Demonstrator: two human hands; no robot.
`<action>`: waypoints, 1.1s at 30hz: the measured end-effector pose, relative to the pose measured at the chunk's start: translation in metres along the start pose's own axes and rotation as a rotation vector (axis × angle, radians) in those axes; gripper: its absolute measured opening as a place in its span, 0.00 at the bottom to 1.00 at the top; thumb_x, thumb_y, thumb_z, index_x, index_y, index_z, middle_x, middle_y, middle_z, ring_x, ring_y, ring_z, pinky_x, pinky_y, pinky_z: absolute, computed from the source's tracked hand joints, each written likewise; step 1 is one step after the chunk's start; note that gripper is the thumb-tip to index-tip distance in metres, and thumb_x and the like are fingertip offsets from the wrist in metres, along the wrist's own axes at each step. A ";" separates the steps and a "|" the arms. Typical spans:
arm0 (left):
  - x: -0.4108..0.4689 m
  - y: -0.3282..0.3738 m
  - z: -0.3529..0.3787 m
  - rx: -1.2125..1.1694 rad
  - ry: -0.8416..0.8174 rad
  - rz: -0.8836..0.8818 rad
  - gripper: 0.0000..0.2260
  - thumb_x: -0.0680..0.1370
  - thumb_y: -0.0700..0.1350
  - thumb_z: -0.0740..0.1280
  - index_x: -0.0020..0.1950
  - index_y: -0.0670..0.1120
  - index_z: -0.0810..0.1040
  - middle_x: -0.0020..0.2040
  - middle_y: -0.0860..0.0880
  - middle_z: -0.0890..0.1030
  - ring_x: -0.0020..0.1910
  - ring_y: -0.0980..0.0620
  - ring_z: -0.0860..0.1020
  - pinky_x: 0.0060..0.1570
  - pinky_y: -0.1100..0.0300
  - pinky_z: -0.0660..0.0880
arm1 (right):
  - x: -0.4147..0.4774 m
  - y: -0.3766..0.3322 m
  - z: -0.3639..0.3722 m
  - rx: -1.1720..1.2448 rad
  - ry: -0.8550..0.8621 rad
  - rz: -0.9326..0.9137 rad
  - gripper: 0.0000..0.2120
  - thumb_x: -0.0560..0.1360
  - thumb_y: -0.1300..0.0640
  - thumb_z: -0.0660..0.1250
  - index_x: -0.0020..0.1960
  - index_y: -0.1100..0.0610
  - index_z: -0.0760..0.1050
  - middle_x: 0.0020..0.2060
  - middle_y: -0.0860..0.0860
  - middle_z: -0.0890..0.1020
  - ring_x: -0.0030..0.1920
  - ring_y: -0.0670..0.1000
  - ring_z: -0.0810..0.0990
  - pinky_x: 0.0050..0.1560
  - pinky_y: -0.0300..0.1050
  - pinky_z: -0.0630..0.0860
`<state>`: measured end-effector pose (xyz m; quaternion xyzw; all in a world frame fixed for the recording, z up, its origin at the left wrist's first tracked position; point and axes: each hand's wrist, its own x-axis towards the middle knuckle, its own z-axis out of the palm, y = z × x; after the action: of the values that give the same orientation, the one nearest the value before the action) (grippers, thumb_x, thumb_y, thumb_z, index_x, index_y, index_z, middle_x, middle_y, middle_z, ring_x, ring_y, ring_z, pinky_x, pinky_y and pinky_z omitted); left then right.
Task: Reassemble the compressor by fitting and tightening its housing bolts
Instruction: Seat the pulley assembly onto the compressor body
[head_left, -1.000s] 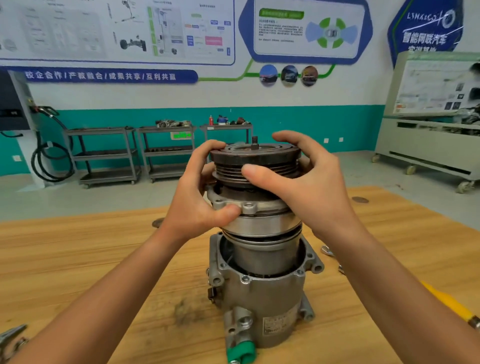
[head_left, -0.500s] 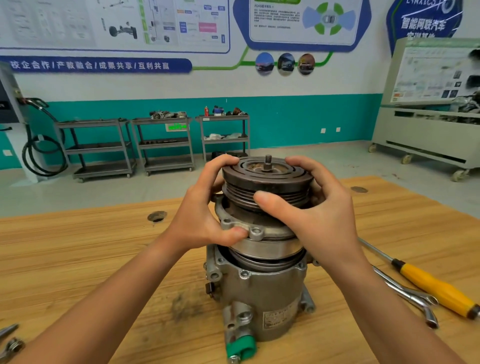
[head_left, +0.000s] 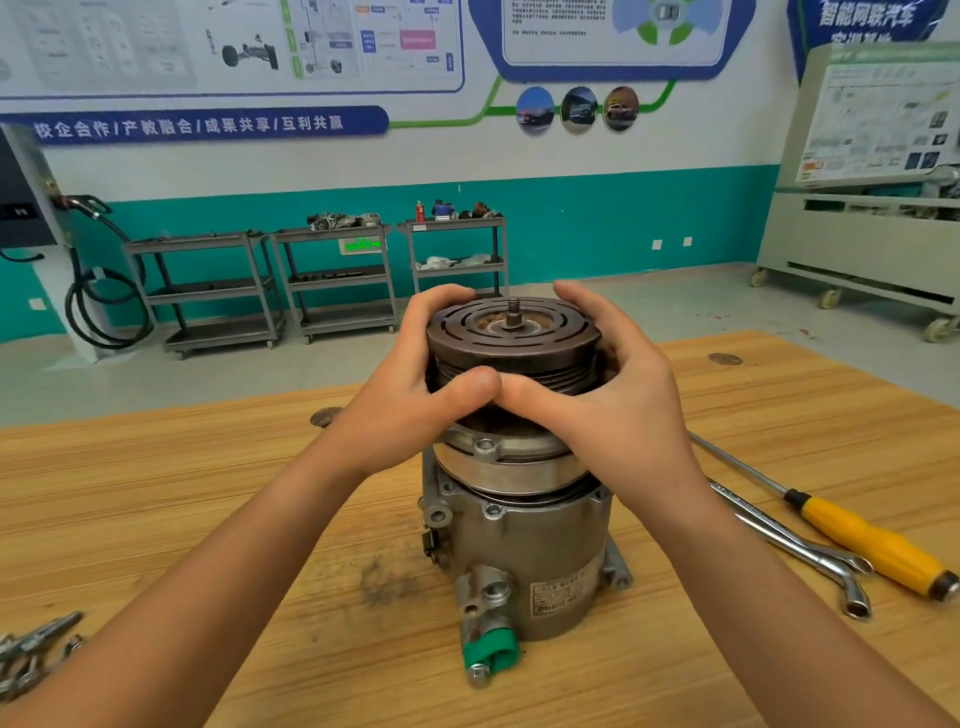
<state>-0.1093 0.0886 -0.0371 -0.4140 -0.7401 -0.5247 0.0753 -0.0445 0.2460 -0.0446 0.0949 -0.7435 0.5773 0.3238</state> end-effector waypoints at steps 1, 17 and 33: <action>0.000 0.002 0.000 0.015 0.010 -0.002 0.25 0.64 0.57 0.64 0.60 0.60 0.62 0.48 0.77 0.72 0.53 0.73 0.73 0.45 0.76 0.71 | 0.002 0.000 -0.001 -0.007 -0.011 0.014 0.41 0.50 0.36 0.76 0.62 0.36 0.68 0.50 0.30 0.77 0.56 0.33 0.75 0.55 0.31 0.74; 0.008 0.014 0.011 0.091 0.159 -0.020 0.23 0.60 0.62 0.65 0.53 0.61 0.69 0.50 0.63 0.74 0.49 0.69 0.75 0.46 0.73 0.73 | 0.022 0.005 -0.024 -0.016 -0.211 0.121 0.64 0.45 0.38 0.79 0.76 0.46 0.53 0.57 0.36 0.74 0.53 0.30 0.74 0.48 0.24 0.72; -0.001 0.032 0.029 0.360 0.463 -0.080 0.27 0.58 0.71 0.62 0.53 0.63 0.72 0.42 0.74 0.74 0.47 0.73 0.73 0.40 0.76 0.71 | 0.051 0.023 -0.020 0.230 -0.421 0.137 0.50 0.47 0.47 0.76 0.69 0.50 0.66 0.59 0.53 0.78 0.57 0.49 0.79 0.51 0.38 0.76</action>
<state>-0.0769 0.1161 -0.0278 -0.2339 -0.8000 -0.4680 0.2937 -0.0882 0.2841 -0.0303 0.1988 -0.7286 0.6464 0.1087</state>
